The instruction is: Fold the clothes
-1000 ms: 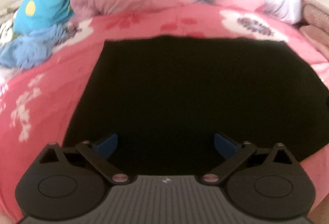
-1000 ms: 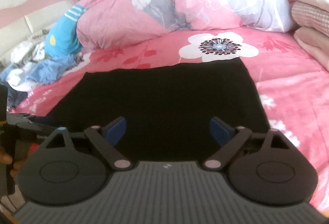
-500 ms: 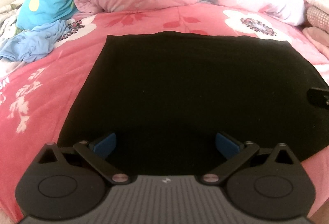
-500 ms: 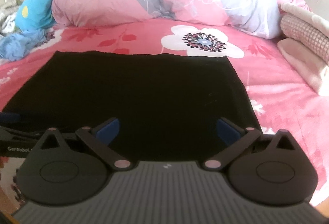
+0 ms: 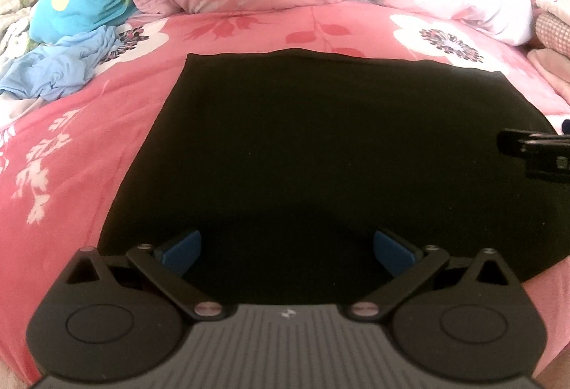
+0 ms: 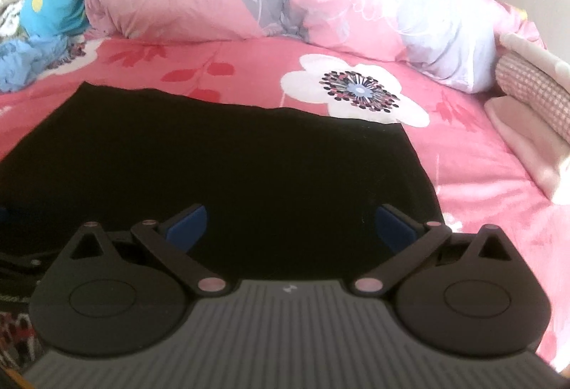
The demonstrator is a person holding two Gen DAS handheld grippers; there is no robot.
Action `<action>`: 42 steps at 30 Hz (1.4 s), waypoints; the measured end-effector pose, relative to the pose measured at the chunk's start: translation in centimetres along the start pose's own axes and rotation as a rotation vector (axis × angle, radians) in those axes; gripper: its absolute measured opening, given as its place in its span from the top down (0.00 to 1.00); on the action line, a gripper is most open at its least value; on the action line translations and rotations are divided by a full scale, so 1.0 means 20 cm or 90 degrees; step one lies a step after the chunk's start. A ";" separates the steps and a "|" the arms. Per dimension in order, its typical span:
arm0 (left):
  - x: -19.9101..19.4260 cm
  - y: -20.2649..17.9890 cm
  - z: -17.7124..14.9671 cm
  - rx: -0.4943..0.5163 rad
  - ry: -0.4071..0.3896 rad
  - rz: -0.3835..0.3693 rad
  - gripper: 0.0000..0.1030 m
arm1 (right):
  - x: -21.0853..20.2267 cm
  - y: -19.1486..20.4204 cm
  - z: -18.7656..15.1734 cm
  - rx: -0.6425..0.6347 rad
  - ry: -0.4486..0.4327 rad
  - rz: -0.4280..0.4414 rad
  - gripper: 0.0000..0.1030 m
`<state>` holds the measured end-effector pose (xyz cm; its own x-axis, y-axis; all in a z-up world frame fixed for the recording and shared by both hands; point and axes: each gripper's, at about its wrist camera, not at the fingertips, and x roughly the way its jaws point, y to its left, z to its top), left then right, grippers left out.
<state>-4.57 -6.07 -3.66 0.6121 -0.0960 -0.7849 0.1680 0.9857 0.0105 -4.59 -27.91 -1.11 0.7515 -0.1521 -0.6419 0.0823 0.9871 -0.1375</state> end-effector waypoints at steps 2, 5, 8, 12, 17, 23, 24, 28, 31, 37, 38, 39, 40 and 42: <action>0.00 0.00 0.00 0.000 0.001 -0.001 0.00 | 0.05 -0.01 -0.01 0.007 0.020 0.003 0.01; 0.00 0.00 0.00 0.000 0.002 -0.002 0.00 | 0.12 -0.02 -0.03 0.018 0.054 0.010 0.01; 0.00 0.00 0.00 0.001 0.002 -0.002 0.00 | 0.17 -0.03 -0.08 0.034 0.076 0.017 0.01; 0.00 0.00 0.00 0.000 0.004 0.000 0.00 | 0.17 -0.05 -0.10 0.052 0.065 0.028 0.01; 0.00 -0.01 0.01 0.000 0.007 0.003 0.00 | 0.16 -0.04 -0.13 0.049 0.045 0.026 0.01; 0.01 -0.01 0.00 0.002 0.006 0.003 0.00 | 0.10 -0.06 -0.19 0.035 0.024 0.030 0.01; 0.01 -0.01 0.00 0.003 0.006 0.003 0.00 | 0.09 -0.06 -0.20 0.031 0.021 0.031 0.01; 0.01 -0.01 -0.01 0.012 0.002 0.003 0.00 | 0.01 -0.09 -0.27 0.018 0.011 0.041 0.01; 0.00 -0.01 -0.01 0.031 -0.003 0.002 0.00 | -0.05 -0.12 -0.33 0.004 -0.002 0.053 0.01; 0.00 -0.02 0.00 0.024 -0.003 0.004 0.00 | -0.14 -0.20 -0.44 0.009 -0.022 0.095 0.01; -0.01 -0.02 0.00 0.020 -0.003 0.003 0.00 | -0.14 -0.22 -0.46 0.013 -0.026 0.104 0.01; -0.02 -0.01 0.00 0.015 -0.003 0.002 0.00 | -0.15 -0.24 -0.47 0.016 -0.029 0.112 0.01; -0.04 -0.01 0.01 0.011 -0.006 0.002 0.00 | -0.16 -0.24 -0.48 0.014 -0.033 0.118 0.01; -0.08 -0.02 0.02 0.012 -0.024 0.003 0.00 | -0.17 -0.26 -0.50 0.012 -0.041 0.128 0.01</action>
<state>-5.27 -6.35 -2.22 0.6420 -0.0975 -0.7605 0.1799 0.9833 0.0258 -14.06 -33.10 -5.81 0.7944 0.0513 -0.6053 -0.0624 0.9980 0.0028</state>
